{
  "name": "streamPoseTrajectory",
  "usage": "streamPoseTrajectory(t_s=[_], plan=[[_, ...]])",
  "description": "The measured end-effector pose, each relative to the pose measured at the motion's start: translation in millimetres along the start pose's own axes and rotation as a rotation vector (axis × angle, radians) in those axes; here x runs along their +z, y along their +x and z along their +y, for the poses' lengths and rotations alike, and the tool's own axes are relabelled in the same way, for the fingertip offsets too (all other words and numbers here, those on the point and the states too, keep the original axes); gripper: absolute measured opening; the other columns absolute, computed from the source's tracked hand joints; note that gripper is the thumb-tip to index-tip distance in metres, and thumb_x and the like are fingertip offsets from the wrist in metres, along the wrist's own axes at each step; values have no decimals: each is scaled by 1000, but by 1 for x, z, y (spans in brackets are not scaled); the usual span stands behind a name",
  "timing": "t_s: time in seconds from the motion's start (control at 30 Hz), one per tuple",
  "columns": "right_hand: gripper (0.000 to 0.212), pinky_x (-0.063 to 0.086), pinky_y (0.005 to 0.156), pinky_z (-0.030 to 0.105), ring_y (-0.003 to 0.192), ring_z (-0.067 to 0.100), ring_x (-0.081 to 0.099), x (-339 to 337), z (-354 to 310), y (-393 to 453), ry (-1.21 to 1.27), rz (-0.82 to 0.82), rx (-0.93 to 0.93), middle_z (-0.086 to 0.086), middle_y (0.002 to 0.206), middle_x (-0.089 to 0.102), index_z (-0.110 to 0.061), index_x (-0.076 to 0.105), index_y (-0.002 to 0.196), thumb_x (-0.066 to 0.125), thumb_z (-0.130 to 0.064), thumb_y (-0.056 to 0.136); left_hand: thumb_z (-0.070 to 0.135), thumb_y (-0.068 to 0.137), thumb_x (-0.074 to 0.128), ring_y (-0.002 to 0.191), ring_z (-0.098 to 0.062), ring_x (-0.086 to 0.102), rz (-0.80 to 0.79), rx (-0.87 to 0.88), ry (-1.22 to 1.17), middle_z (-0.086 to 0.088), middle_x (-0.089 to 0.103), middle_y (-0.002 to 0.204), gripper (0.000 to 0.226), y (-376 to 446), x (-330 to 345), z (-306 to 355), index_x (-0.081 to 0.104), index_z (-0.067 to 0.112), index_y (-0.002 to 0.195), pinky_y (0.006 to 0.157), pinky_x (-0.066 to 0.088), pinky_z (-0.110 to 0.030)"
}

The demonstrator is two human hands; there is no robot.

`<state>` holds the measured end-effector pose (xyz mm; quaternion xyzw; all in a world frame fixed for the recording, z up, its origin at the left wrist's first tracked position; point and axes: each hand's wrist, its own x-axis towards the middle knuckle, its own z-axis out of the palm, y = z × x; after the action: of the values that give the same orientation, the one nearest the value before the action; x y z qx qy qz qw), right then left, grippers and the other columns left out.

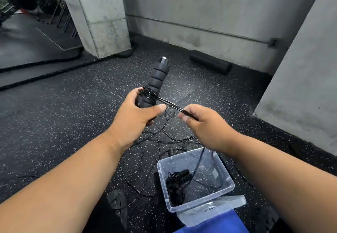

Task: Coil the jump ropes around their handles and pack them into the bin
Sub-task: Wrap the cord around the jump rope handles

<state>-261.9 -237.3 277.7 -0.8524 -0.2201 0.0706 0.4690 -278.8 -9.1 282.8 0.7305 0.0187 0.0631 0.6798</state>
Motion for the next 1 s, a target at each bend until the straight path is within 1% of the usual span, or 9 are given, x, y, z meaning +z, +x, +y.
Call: streamPoseTrajectory(t_s=[0.13, 0.27, 0.43, 0.57, 0.63, 0.73, 0.8, 0.9, 1.0], plan=[[17, 32, 44, 21, 47, 4, 36, -9, -4, 1, 28, 61, -25, -11, 57, 46, -20, 63, 90, 60, -29, 104, 23, 79, 93, 80, -11, 63, 66, 9, 30, 8, 69, 96, 58, 5, -6, -5, 58, 28, 126, 72, 55, -33], [17, 32, 46, 22, 49, 4, 36, -9, -8, -1, -2, 36, -61, -11, 59, 47, -22, 65, 90, 60, -30, 104, 40, 70, 97, 89, -3, 68, 64, 0, 429, 16, 71, 107, 72, 3, -12, -10, 53, 38, 128, 78, 50, -24], [14, 35, 51, 20, 55, 3, 47, 0, -26, -12, -351, -155, -128, -9, 67, 58, -26, 64, 90, 60, -32, 102, 46, 70, 87, 81, -8, 65, 2, -82, 860, 13, 68, 99, 66, -1, -2, -22, 48, 36, 122, 64, 45, -27], [24, 35, 60, 25, 66, 12, 45, 3, -39, -16, -668, -260, -212, -8, 77, 60, -22, 52, 81, 57, -34, 101, 46, 69, 82, 88, -20, 68, -97, -123, 1091, 13, 67, 97, 68, -4, 6, -32, 47, 35, 126, 72, 51, -31], [19, 39, 63, 24, 69, 11, 49, 0, -43, -16, -720, -216, -249, -9, 80, 64, -24, 59, 85, 60, -36, 99, 44, 70, 83, 90, -21, 67, -228, -68, 1170, 13, 67, 98, 65, -7, 11, -32, 45, 39, 123, 75, 53, -31], [15, 49, 68, 28, 74, 5, 61, -14, -41, -11, -592, -52, -255, -14, 77, 67, -29, 71, 87, 75, -43, 88, 42, 70, 87, 90, -15, 68, -479, 84, 1166, 14, 69, 99, 62, -16, 20, -27, 46, 41, 116, 78, 55, -31], [19, 48, 65, 22, 71, 3, 62, -27, -32, -3, -410, -31, -170, -16, 76, 70, -27, 74, 83, 85, -42, 80, 41, 70, 91, 90, -1, 66, -595, 160, 1035, 20, 70, 103, 74, -24, 25, -19, 48, 46, 130, 82, 53, -21], [33, 39, 55, 19, 58, 2, 51, -46, -10, 6, -81, -167, -28, -12, 65, 64, -15, 74, 83, 89, -42, 74, 43, 71, 93, 94, 6, 64, -602, 230, 891, 25, 68, 105, 81, -34, 30, -7, 44, 49, 135, 84, 50, -15], [41, 46, 63, 21, 65, 5, 58, -45, 10, 9, 59, -274, 70, -7, 72, 68, -12, 72, 83, 80, -51, 74, 46, 69, 95, 101, 3, 64, -579, 261, 814, 23, 67, 109, 78, -40, 31, -7, 46, 49, 129, 90, 52, -22]])
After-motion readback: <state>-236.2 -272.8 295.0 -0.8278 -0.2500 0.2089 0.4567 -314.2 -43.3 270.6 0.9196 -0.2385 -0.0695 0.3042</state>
